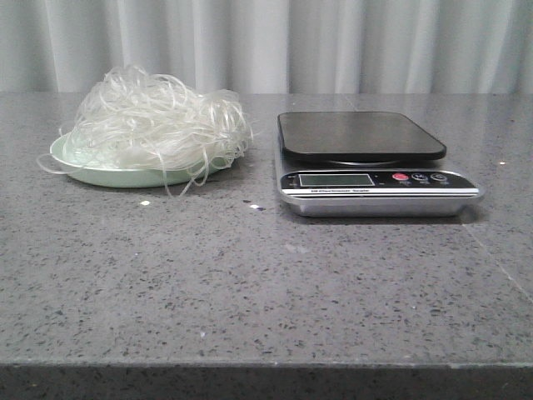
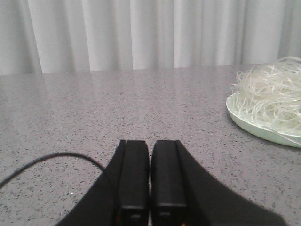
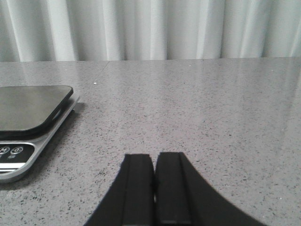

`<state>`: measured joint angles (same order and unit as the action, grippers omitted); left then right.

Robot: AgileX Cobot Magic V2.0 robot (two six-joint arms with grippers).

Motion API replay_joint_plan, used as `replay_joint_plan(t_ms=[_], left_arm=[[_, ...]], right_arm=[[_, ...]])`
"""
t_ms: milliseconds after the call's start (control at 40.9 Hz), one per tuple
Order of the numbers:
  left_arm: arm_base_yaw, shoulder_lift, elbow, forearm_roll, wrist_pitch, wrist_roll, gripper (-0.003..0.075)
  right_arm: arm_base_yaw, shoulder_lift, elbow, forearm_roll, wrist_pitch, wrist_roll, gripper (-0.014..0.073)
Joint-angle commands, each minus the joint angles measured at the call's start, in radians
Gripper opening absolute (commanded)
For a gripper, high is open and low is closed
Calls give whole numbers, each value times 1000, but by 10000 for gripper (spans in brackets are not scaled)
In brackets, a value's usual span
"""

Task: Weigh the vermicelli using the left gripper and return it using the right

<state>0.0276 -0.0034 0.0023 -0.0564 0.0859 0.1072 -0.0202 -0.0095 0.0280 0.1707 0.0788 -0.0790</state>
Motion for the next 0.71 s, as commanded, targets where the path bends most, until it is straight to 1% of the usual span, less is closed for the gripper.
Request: replay_joint_plan(t_ms=[0,293,684], left_arm=[[0,-20,9,-8,-86,-3,137],[0,-20,9,-8,-86,-3,137],[0,-20,9,-8,-86,-3,137]], right_arm=[[-7,-18,-7,-16,-86,8,150],[-7,-18,-7,-61,-79,26,150],[-7,-18,-7,-61,-79,26,150]])
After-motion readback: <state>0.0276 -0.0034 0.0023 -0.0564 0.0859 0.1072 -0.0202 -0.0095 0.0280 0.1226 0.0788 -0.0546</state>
